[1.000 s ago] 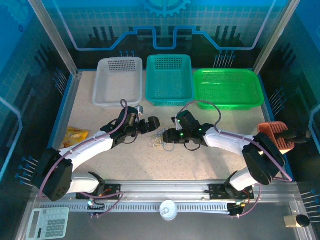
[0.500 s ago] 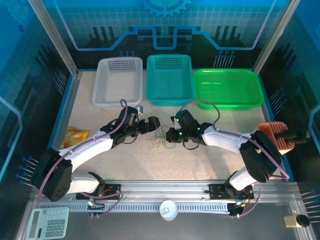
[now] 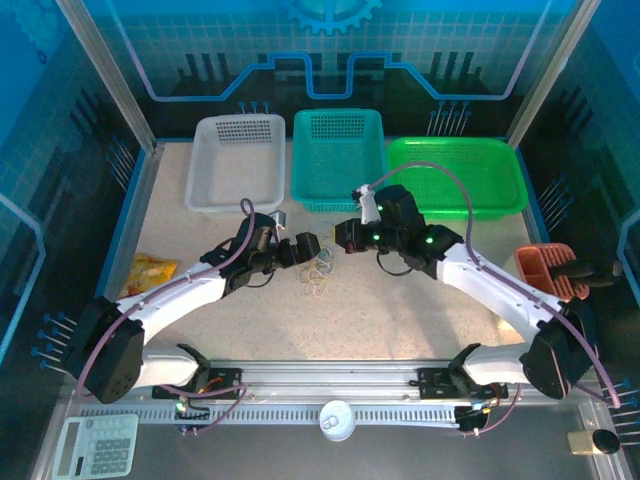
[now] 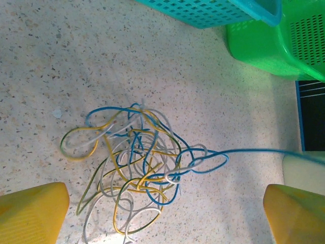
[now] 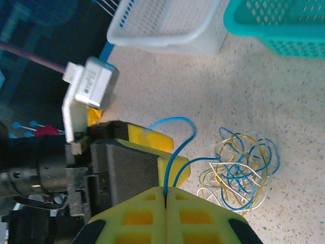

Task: Untangle the cables

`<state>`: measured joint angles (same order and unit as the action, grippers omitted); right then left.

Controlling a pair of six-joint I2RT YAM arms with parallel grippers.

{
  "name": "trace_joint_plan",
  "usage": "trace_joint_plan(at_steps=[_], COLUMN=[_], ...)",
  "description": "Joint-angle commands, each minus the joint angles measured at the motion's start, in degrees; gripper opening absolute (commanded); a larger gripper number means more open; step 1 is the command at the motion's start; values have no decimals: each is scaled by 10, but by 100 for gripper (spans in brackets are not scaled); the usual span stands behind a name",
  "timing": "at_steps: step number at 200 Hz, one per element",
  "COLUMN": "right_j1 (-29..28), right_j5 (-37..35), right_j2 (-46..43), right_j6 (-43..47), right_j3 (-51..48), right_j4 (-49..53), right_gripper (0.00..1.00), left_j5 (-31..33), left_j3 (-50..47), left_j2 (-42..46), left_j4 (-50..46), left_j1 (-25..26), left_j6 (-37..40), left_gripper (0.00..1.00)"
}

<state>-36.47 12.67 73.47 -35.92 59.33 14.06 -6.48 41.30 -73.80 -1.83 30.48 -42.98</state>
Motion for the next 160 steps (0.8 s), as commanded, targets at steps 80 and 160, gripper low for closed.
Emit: trace_joint_plan(at_steps=[80, 160], right_j1=[53, 63], right_j5=[47, 52], right_j2=[-73, -65], right_j6=[33, 41], right_j3=[28, 19], right_j4=[18, 1], right_gripper=[0, 0], left_j5=[-2, -69], left_j3=[4, -6], left_j2=[17, 68], left_j4=[-11, 54], left_j1=[-12, -30], left_j6=[16, -39], left_gripper=[99, 96])
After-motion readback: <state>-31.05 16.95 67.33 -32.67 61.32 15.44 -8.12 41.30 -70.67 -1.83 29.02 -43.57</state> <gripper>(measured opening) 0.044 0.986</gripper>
